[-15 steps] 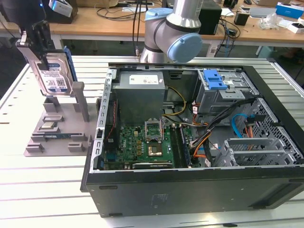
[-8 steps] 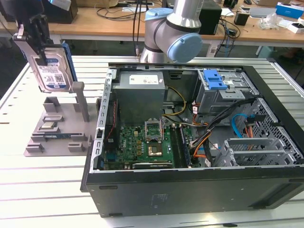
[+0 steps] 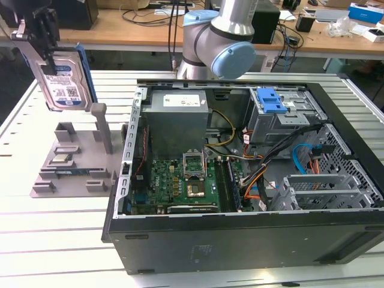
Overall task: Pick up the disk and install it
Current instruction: 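Pick up the disk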
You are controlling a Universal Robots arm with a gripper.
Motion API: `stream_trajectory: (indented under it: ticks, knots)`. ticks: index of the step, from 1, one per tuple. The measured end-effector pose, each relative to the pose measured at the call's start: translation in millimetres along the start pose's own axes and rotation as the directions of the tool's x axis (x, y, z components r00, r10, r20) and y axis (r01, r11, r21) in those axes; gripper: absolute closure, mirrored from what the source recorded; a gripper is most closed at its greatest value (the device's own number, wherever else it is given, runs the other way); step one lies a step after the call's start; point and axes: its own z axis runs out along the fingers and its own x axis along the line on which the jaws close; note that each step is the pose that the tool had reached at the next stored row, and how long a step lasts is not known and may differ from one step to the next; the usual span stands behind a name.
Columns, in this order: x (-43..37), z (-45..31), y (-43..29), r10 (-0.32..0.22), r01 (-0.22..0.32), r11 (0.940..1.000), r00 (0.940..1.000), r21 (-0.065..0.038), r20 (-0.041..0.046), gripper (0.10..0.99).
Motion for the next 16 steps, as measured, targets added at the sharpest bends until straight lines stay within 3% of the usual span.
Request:
stream_trajectory:
  ticks: [7, 16]
  knots:
    - [-0.4, -15.1, 0.4, 0.0, 0.0, 1.0, 1.0, 0.0, 0.0, 0.722]
    - [-1.5, -43.9, 1.2, 0.0, 0.0, 1.0, 1.0, 0.0, 0.0, 0.722]
